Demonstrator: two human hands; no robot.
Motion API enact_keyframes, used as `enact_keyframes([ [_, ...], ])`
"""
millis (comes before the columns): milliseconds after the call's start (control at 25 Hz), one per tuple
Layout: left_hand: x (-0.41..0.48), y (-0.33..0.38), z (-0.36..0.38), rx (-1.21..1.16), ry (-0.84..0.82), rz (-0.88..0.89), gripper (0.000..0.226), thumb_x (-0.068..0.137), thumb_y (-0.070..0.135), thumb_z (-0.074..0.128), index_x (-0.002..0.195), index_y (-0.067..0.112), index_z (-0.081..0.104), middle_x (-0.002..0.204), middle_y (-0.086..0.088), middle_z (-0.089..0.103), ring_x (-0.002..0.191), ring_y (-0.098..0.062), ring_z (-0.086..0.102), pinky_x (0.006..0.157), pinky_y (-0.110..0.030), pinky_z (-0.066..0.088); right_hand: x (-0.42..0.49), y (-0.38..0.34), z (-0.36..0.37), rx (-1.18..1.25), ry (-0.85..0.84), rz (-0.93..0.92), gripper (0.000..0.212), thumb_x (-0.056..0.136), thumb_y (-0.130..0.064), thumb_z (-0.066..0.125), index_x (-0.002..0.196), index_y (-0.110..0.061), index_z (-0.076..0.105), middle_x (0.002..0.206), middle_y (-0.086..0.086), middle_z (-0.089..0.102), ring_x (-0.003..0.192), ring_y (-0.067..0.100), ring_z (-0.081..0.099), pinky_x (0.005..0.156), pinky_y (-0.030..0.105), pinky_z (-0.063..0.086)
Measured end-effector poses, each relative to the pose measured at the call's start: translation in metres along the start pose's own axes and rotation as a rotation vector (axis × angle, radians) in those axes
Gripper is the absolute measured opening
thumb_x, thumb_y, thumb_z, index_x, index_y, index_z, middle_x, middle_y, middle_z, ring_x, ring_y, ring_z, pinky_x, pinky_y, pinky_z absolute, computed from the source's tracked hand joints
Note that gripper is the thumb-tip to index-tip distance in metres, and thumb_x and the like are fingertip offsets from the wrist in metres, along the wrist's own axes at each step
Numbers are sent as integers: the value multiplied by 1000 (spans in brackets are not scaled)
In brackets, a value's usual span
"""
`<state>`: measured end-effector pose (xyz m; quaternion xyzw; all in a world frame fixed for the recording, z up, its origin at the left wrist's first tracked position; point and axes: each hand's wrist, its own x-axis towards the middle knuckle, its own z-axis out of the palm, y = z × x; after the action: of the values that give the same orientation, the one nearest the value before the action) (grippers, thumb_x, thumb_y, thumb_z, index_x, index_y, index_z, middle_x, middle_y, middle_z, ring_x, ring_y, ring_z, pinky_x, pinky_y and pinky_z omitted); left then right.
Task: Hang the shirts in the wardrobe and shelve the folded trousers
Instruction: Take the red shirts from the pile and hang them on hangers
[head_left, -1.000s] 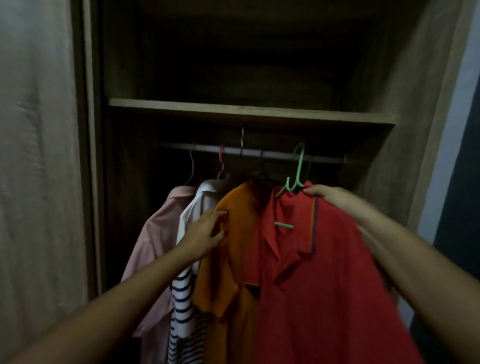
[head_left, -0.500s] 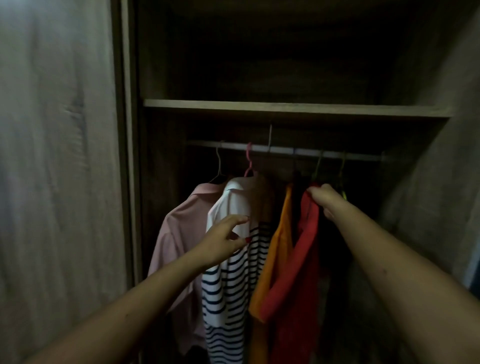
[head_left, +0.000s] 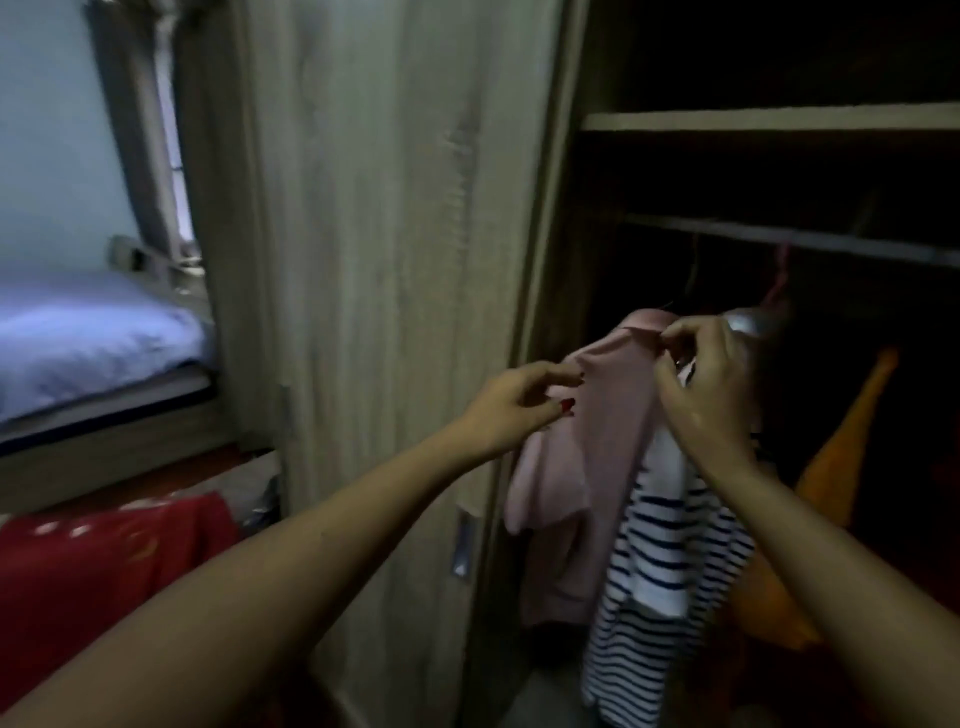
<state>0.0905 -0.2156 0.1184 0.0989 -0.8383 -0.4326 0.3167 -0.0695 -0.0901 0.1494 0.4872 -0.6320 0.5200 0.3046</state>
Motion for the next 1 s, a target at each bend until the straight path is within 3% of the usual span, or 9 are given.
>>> enact_keyframes([
  [80,-31,-25,-48,-7,77,-95,33,92,1,52,125,4,55,113,-9,64,74,9,61,65,-13,48,-21,-36,55,135,-119,18,18,79,3,56,95,-4,57,92,6,57,82,8,48,76,5,34],
  [160,-70,-54,-97,-27,201,-223,31,94,1,49,124,5,55,109,-4,63,70,11,60,64,-14,47,-46,-70,114,255,-253,47,17,81,1,56,95,-8,57,91,9,60,77,16,53,72,15,39],
  [320,-170,-129,-200,128,503,-414,25,90,-1,56,114,-1,61,109,-15,68,73,15,61,65,-3,44,-112,-153,240,411,-638,3,22,83,0,57,93,-20,58,90,8,63,76,19,59,69,22,44],
  [440,-255,-184,-277,367,699,-605,21,86,2,61,106,4,68,110,-11,70,94,-6,65,74,-5,42,-161,-208,325,483,-852,-28,18,83,-1,57,87,-18,60,86,7,62,75,15,57,65,16,43],
  [560,-327,-239,-340,501,844,-838,22,87,12,61,107,5,68,113,-11,69,103,-23,64,85,-22,44,-203,-245,399,455,-1001,22,12,83,-5,60,89,-14,63,92,8,61,71,12,55,66,16,42],
  [640,-357,-271,-365,560,877,-975,29,89,23,62,112,6,67,116,-14,66,105,-27,61,88,-30,44,-224,-259,438,399,-1054,29,19,84,-8,61,102,-9,63,104,6,57,71,3,51,69,8,40],
  [800,-379,-310,-386,493,839,-1074,48,89,24,60,134,10,49,134,-16,52,113,-31,57,97,-37,47,-252,-266,487,314,-1219,-24,43,83,-12,64,125,-14,55,117,2,49,98,13,51,87,17,37],
  [880,-376,-318,-394,479,772,-1057,49,92,28,56,138,14,45,137,-12,54,110,-32,60,93,-40,50,-262,-267,502,304,-1222,-54,31,81,-3,64,112,-8,62,112,8,53,94,14,51,81,9,32],
  [1000,-365,-318,-402,571,612,-1031,40,91,23,58,129,10,56,128,-10,62,110,-29,61,86,-31,46,-263,-267,509,396,-1057,-35,22,74,14,56,80,-5,65,91,8,59,81,14,53,75,-1,32],
])
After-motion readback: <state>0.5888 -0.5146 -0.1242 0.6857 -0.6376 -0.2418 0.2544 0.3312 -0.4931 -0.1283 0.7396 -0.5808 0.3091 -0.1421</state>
